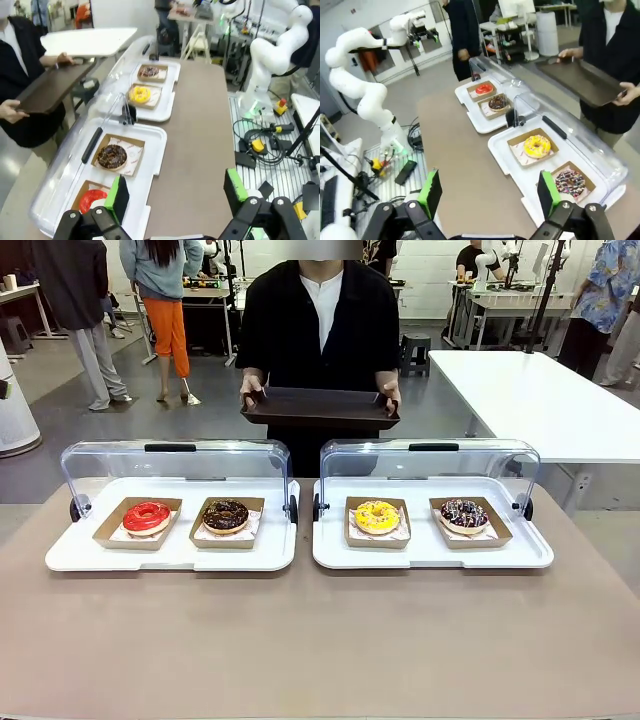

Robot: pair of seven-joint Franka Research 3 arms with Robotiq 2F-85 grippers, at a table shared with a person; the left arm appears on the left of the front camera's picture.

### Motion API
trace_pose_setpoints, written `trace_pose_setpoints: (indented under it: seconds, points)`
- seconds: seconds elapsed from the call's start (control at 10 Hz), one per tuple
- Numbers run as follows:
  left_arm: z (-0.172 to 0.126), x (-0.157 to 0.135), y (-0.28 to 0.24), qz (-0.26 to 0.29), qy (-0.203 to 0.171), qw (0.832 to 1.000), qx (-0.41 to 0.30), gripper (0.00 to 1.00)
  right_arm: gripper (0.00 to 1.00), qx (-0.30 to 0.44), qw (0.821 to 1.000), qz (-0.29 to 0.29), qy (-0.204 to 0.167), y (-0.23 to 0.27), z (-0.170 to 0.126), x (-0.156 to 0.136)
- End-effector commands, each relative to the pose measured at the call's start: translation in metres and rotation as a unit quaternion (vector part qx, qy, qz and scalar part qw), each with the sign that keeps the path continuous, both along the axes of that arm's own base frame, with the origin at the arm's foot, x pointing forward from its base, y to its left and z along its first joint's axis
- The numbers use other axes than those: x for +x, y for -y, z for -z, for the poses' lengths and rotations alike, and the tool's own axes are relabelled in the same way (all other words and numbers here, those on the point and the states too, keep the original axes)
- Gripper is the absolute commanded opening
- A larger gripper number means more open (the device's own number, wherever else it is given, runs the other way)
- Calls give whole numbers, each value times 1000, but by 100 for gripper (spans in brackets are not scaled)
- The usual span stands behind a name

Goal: Provide the desired donut to the person.
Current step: Pick up and lift the Paper togo box containing the Donut pointed at by the person.

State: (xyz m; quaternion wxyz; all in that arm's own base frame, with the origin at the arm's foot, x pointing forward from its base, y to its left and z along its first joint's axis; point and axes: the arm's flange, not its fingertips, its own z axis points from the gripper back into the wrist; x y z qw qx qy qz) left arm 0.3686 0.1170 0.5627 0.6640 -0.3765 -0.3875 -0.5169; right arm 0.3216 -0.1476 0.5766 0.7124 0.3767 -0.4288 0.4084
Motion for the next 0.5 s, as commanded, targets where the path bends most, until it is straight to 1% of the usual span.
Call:
trace_pose_setpoints:
  seconds: [0.0,0.2,0.4]
  points:
    - [10,13,-16,30,-2,999,-31,100,100,11,998,-42,35,19,23,18]
    - [21,14,-26,31,3,998,-47,100,100,6,998,-57,41,30,29,17]
    - [31,15,-44,12,-4,999,-51,100,100,-11,997,-58,50,32,26,11]
